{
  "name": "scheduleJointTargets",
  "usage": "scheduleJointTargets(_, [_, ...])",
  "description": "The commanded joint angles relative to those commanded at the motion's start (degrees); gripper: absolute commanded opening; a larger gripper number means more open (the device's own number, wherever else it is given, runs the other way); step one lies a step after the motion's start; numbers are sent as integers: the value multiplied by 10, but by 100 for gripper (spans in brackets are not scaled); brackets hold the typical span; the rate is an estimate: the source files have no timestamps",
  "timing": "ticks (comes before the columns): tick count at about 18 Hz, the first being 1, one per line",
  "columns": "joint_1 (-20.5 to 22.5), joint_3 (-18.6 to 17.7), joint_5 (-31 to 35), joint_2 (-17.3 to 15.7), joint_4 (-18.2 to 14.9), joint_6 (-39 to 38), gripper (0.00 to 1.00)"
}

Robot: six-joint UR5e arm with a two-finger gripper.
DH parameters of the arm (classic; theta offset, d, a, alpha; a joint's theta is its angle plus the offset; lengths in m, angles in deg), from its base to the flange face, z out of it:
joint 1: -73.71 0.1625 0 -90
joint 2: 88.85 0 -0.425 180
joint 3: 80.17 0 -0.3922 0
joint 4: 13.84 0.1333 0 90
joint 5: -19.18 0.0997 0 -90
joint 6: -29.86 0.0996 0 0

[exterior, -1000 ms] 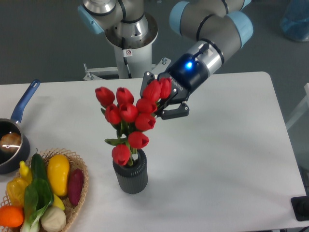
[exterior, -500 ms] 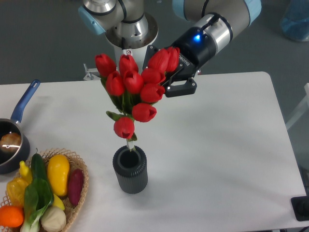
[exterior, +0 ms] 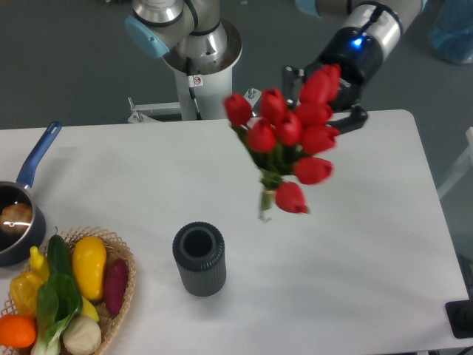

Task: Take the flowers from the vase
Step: 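Carry the tulip bouquet up and away from the vase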

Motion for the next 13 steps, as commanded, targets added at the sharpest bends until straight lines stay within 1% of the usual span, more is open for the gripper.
scheduleJointTargets(3, [8, 4, 92, 1, 0, 10, 5])
scheduleJointTargets(5, [9, 4, 134, 4, -1, 11, 4])
scheduleJointTargets(6, [8, 4, 157, 4, -1, 11, 0])
scheduleJointTargets(9, [5, 7, 224, 9, 0, 12, 0])
scheduleJointTargets(13, [-4, 11, 310, 32, -2, 39, 0])
